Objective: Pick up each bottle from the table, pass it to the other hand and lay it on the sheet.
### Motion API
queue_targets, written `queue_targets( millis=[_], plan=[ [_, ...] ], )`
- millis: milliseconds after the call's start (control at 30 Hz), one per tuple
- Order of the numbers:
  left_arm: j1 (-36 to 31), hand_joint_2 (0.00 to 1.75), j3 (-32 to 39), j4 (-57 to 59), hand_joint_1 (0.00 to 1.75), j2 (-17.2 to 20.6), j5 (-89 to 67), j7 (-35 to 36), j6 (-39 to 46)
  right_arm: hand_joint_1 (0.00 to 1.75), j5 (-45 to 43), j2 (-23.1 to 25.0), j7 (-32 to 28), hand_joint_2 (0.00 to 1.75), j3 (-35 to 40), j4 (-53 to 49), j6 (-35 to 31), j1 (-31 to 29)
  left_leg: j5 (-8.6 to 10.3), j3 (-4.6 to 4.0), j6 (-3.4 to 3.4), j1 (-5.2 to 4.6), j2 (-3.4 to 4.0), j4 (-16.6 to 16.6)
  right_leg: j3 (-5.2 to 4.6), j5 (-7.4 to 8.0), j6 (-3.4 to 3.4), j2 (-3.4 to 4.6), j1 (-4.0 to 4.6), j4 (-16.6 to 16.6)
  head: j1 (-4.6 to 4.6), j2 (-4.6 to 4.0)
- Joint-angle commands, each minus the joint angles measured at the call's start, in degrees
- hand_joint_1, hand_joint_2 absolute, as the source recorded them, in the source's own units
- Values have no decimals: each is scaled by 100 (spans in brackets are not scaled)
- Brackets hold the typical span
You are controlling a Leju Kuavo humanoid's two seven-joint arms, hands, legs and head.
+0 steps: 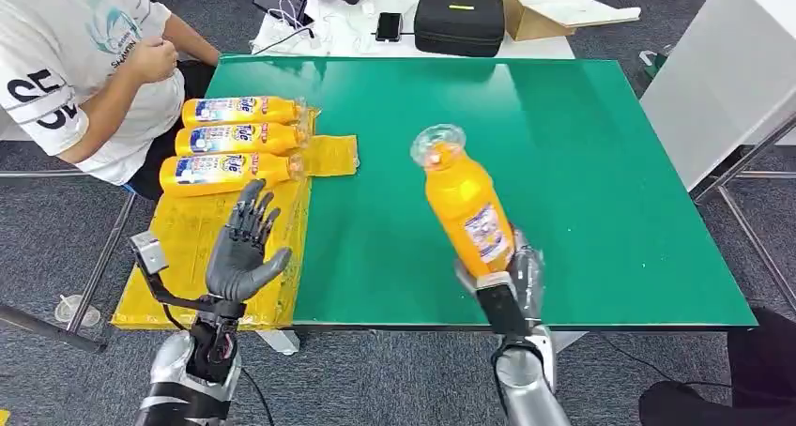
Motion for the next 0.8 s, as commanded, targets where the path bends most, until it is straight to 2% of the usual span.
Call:
queue_targets(
  millis=[33,100,200,333,500,633,700,800],
  plan=[
    [-291,175,-726,609,0,211,113,68,-135,175,178,388,-121,175,903,1731,-136,-626,-2,16,2,1,10,-6,12,0,-5,4,2,-5,-2,0],
    [-291,175,-721,612,0,227,125,62,-147,175,175,341,-121,175,890,1735,-129,-639,-9,45,6,1,13,-11,41,-8,-11,0,5,-11,-2,0],
    [-294,175,-728,616,0,240,140,57,-148,175,143,322,-120,175,901,1718,-103,-636,-3,20,4,0,7,-6,18,-3,-5,-1,2,-7,0,0],
    [-418,175,-957,789,0,259,152,83,-237,175,245,472,-140,175,1260,2026,-79,-787,-14,50,9,-1,19,-8,48,-10,-12,4,4,-10,0,0],
    [-519,175,-1125,1017,0,274,198,105,-278,175,296,562,-118,175,1560,2298,-243,-948,-4,15,2,2,14,-4,13,-1,-8,6,4,-4,0,0],
    [-578,175,-1218,1166,0,279,338,111,-448,175,281,578,-70,175,1712,2460,-195,-1028,-11,40,6,3,10,-7,36,-10,-12,-2,7,-8,-2,0],
    [-565,175,-1264,1105,0,297,411,106,-534,175,276,587,-27,175,1776,2574,-162,-1064,-3,17,4,1,8,-6,13,-3,-5,-1,3,-5,0,0],
    [-546,175,-1325,1048,0,337,454,136,-587,175,285,590,-10,175,1864,2727,-71,-1112,-8,29,6,2,13,-7,25,-5,-7,3,5,-9,0,0]
  ],
)
